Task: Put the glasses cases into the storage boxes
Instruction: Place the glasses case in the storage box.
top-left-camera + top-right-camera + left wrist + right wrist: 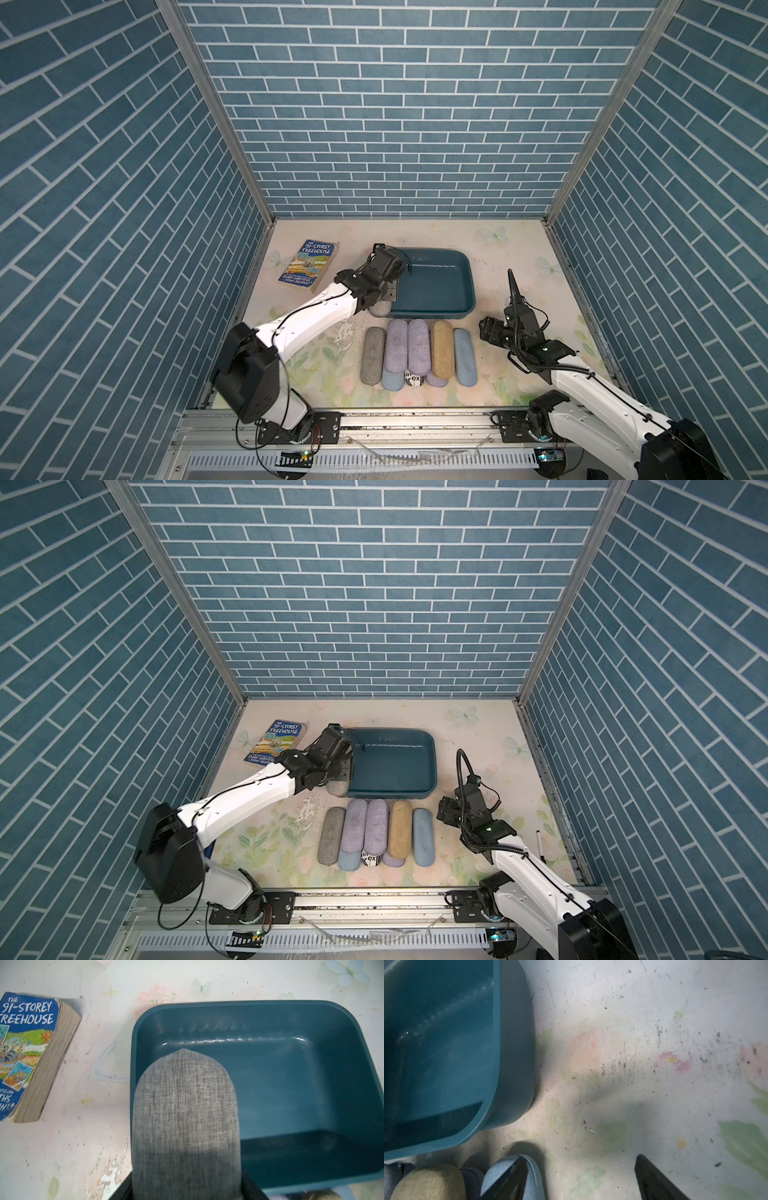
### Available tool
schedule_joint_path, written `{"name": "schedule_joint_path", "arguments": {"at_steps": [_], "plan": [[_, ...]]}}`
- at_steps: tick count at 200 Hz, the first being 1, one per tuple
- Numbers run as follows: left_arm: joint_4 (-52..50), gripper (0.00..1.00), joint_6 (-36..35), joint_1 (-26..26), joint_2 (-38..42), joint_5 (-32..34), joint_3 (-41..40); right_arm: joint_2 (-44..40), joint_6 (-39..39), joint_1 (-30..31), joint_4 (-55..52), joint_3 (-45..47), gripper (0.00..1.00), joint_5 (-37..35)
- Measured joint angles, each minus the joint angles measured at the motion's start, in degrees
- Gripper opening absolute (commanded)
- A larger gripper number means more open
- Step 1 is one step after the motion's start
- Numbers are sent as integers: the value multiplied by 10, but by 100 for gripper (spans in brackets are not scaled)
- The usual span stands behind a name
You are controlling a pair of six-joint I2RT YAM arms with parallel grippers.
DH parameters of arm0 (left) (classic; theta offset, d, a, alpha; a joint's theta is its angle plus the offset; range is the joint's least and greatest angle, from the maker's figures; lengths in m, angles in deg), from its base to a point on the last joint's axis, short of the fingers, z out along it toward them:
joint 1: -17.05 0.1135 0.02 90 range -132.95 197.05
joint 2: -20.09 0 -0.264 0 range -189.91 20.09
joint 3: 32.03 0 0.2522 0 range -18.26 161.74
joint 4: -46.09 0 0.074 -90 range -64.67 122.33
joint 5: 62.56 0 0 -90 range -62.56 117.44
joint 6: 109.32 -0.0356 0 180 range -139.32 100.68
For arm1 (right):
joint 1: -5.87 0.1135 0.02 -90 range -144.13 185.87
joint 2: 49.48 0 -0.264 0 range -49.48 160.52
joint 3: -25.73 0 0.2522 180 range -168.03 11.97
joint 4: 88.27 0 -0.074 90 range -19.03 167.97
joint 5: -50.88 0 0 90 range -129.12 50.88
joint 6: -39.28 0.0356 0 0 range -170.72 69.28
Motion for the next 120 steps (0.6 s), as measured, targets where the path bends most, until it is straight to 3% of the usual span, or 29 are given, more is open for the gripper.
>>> {"name": "schedule_joint_path", "arguments": {"at_steps": [59,120], "plan": [[15,64,-25,11,-150,31,109,-14,1,0,0,0,82,-11],[-2,64,-33,15,-232,73,156,-19,11,0,0,7,82,-20]]}}
